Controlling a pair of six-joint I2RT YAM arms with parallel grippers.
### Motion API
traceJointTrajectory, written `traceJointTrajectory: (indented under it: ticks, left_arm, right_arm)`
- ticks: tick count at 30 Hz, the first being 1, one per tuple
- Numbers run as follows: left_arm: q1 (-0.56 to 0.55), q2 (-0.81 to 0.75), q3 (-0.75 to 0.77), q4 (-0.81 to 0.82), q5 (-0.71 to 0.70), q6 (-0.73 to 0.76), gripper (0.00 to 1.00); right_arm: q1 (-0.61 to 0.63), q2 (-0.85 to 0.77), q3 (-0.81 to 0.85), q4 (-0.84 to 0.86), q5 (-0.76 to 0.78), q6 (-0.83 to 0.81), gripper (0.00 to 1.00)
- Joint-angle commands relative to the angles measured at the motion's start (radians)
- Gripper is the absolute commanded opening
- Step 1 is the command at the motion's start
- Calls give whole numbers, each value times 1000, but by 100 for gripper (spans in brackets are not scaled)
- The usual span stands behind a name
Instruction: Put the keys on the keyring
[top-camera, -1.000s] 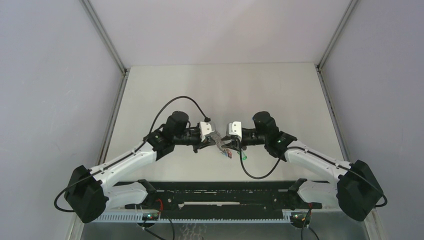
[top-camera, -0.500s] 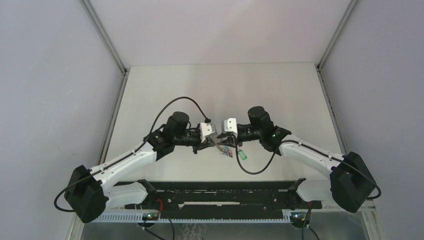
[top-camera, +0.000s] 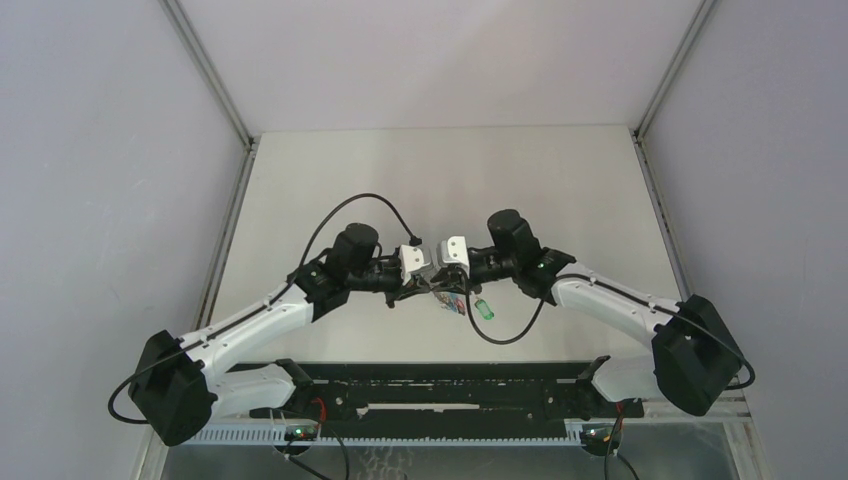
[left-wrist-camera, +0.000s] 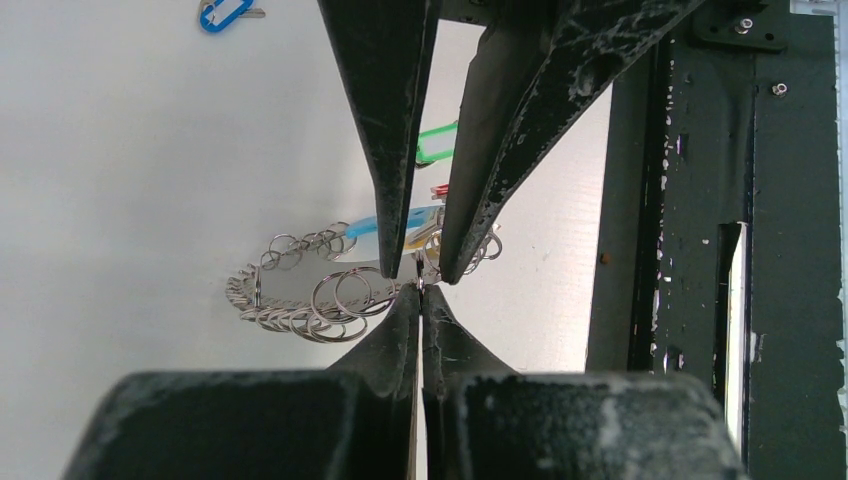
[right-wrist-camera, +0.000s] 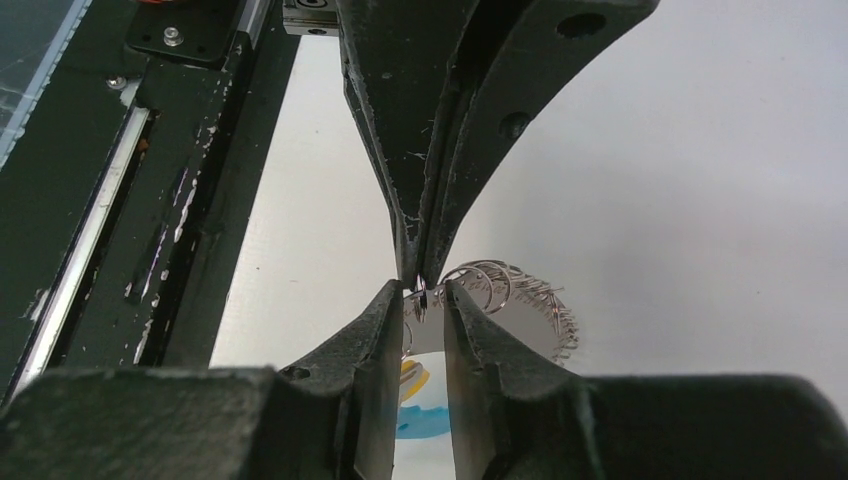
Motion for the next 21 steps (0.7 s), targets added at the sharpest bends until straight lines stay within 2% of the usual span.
traceJointTrajectory:
  ticks: [1, 7, 9, 12, 15, 17, 21]
  left_arm:
    - [-6, -29, 37, 41, 26, 9, 0]
    - [-7, -34, 34, 44, 30, 8, 0]
    - [-7, -37, 30, 47, 31, 8, 0]
    - [-8, -40, 24, 54, 38, 11, 0]
    - [-7, -48, 12, 65, 41, 18, 0]
    - [-7, -55, 1, 76, 39, 23, 4]
    - [-7, -78, -39, 142, 10, 14, 21]
  right_arm:
    - [9, 12, 46, -3, -33, -23, 18]
    - [9, 23, 61, -31, -33, -31, 16]
    - [9, 28, 68, -41, -30, -36, 12]
    - [7, 29, 74, -47, -35, -30, 0]
    - [-1, 17, 75, -29, -45, 1, 0]
    - [-11, 6, 76, -15, -53, 26, 0]
    - [-27, -15, 60, 35, -66, 80, 0]
